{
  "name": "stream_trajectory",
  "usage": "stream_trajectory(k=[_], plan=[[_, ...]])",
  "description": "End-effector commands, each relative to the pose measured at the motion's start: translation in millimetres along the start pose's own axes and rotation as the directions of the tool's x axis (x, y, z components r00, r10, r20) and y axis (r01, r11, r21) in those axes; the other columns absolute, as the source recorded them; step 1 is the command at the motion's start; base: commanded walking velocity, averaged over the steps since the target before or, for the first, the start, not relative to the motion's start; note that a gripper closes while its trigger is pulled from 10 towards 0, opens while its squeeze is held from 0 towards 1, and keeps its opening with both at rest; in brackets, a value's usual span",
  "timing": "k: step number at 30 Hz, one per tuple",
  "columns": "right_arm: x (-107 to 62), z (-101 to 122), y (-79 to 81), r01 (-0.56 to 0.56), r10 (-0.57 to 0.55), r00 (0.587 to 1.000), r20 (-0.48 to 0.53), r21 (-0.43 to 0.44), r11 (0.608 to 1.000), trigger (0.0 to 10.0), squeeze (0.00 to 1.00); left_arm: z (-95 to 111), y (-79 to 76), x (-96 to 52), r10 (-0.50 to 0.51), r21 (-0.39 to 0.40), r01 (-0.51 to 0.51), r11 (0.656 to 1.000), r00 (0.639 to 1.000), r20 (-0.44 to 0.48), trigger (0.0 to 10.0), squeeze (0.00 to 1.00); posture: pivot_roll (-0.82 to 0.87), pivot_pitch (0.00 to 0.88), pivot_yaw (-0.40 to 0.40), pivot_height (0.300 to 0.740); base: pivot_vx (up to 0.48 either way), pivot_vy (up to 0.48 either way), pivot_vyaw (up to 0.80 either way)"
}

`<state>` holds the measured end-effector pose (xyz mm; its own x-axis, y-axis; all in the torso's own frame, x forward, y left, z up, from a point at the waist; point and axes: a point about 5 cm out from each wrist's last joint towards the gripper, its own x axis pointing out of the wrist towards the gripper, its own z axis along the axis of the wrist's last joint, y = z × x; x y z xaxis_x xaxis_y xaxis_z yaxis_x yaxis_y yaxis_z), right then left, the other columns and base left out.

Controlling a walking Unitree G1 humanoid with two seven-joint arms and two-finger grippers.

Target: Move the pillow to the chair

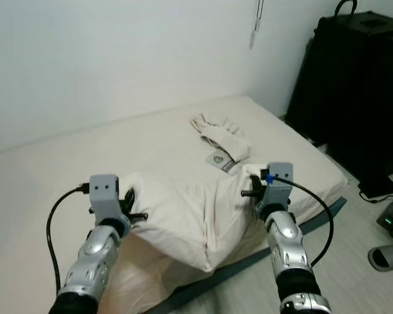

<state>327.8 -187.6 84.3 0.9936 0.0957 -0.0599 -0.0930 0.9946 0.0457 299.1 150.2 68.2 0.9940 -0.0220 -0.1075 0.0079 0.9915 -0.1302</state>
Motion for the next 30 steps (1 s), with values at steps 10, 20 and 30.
stream_trajectory(k=[10, 20, 30], plan=[[-0.1, -3.1, 9.9, -0.032, 0.032, 0.999, 0.004, 0.003, 0.999, 10.0, 0.00, 5.5, -6.2, -0.6, -0.035, -0.014, 0.035, 0.999, 0.998, 0.048, 10.0, 0.00, 0.00, 0.030, 0.001, 0.740, 0.000, 0.000, 0.00], [0.5, -2.1, 10.7, -0.035, 0.035, 0.999, 0.008, 0.003, 0.999, 10.0, 0.00, 7.9, -8.5, -1.3, -0.048, -0.029, 0.050, 0.998, 0.997, 0.066, 10.0, 0.00, 0.01, 0.034, 0.000, 0.740, -0.082, 0.000, 0.00], [0.3, -2.2, 11.5, -0.034, 0.034, 0.999, 0.010, 0.007, 0.999, 10.0, 0.00, 9.8, -8.0, -0.9, -0.053, -0.031, 0.055, 0.998, 0.996, 0.073, 10.0, 0.00, 0.01, 0.037, 0.003, 0.740, -0.289, 0.000, 0.00]])
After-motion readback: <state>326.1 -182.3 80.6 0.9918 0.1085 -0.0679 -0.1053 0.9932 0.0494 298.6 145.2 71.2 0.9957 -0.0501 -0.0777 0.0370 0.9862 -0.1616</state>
